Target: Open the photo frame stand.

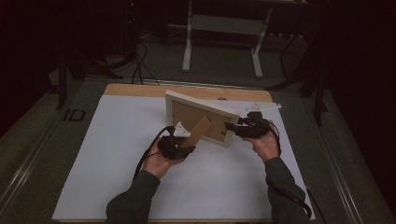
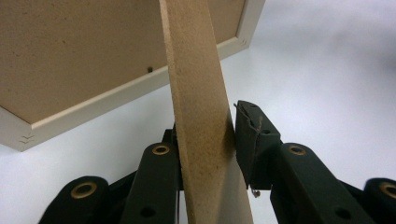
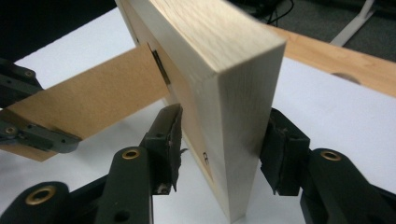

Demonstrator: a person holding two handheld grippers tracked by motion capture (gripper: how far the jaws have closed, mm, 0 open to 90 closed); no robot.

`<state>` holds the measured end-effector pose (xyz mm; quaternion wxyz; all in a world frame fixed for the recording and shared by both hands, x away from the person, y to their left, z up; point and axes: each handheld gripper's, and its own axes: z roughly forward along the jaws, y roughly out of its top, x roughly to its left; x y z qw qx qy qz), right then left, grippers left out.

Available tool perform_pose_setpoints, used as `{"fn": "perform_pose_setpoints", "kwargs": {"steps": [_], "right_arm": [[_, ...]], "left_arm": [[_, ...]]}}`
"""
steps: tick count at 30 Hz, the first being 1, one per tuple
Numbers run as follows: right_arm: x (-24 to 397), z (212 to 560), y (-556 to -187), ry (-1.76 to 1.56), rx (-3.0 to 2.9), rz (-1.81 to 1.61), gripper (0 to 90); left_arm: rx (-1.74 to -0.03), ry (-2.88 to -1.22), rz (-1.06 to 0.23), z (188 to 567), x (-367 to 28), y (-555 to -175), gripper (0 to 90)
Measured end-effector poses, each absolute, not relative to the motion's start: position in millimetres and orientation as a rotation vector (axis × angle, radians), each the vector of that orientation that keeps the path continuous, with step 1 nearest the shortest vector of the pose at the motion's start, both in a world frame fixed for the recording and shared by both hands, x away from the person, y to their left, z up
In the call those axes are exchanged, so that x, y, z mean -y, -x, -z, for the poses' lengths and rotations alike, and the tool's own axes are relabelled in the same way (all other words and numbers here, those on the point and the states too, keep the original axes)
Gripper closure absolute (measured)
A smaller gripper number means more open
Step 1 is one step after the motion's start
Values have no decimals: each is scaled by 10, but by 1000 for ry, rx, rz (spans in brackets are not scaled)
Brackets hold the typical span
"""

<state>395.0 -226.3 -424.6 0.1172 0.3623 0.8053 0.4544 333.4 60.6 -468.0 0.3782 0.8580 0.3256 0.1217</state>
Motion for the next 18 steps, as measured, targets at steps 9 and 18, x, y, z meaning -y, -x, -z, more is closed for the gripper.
{"fn": "perform_pose_setpoints", "kwargs": {"steps": [9, 18], "right_arm": [[2223, 4314, -3925, -1056, -2356, -1304, 579], [2191, 4326, -3835, -1012, -2336, -1284, 583]], "left_arm": [[-821, -2199, -307, 4704, -601, -3274, 705], [-811, -2216, -303, 4752, -622, -3246, 664]]}}
